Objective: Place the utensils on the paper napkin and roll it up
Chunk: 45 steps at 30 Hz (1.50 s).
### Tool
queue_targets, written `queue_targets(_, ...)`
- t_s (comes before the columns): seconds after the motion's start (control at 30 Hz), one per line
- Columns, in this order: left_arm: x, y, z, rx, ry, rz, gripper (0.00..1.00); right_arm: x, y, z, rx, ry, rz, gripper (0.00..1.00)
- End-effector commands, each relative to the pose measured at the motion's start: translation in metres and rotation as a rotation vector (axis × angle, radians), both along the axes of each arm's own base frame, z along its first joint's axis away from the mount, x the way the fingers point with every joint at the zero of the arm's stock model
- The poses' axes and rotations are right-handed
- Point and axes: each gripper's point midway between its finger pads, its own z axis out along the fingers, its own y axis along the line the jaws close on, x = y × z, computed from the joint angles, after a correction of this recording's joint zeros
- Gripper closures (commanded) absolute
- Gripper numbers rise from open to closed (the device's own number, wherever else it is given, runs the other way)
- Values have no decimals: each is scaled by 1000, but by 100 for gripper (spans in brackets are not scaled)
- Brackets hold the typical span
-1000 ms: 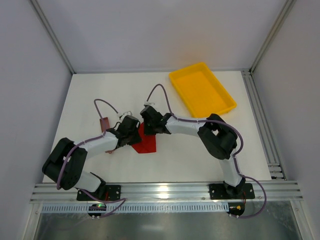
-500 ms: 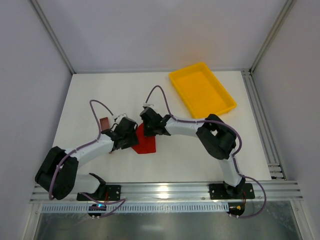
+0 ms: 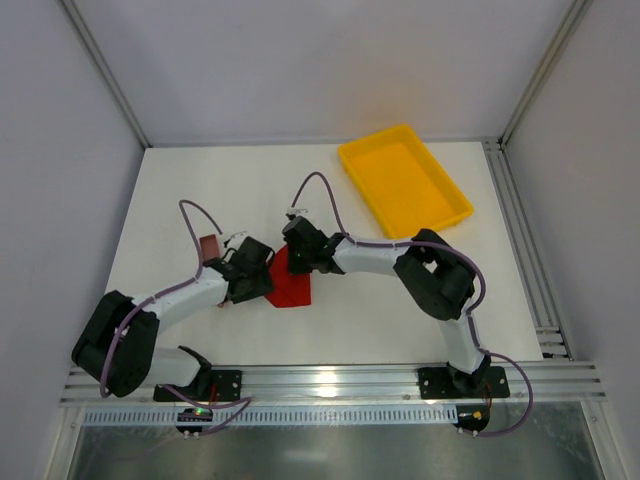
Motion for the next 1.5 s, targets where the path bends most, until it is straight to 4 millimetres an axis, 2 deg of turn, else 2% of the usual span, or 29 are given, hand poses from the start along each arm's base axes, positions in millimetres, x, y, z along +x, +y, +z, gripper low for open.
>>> queue_targets(0.0, 8, -6, -3, -43, -35, 14, 40, -14, -14, -19, -57, 27, 34, 94)
queue_targets(0.07, 7, -12, -6, -77, -36, -3, 39, -16, -13, -21, -48, 25, 56, 93)
queue_targets(0.13, 13, -22, -1, -130, -75, -18, 40, -18, -10, -19, -30, 20, 85, 94)
queue_targets(0.17, 8, -25, -3, -155, -68, -31, 41, -19, -10, -18, -24, 17, 91, 94)
queue_targets(0.3, 12, -39, 8, -254, -137, -62, 43, -19, -12, -16, -17, 7, 102, 93)
queue_targets(0.77, 18, -60, 40, -404, -301, -159, 46, -14, -19, -15, -9, 0, 95, 93)
queue_targets(0.87, 25, -50, 52, -371, -355, -116, 45, -19, -17, -16, 8, 19, 116, 93)
queue_targets(0.9, 16, -38, 43, -314, -300, -91, 45, -19, -17, -16, 9, 20, 115, 93)
queue_targets(0.93, 16, -32, 42, -280, -294, -86, 45, -20, -17, -16, 12, 21, 116, 93)
queue_targets(0.97, 23, -18, 46, -211, -310, -28, 45, -20, -17, -16, 13, 23, 116, 93)
queue_targets(1.03, 21, 0, 42, -103, -267, 16, 43, -20, -17, -13, 22, 19, 114, 93)
queue_targets(1.23, 21, 6, 30, -30, -195, 29, 41, -19, -17, -10, 27, 16, 112, 93)
queue_targets(1.4, 20, 11, 12, 22, -137, 48, 41, -20, -15, -10, 35, 20, 114, 93)
queue_targets(1.47, 22, 9, 13, 26, -132, 49, 41, -21, -15, -10, 36, 21, 115, 93)
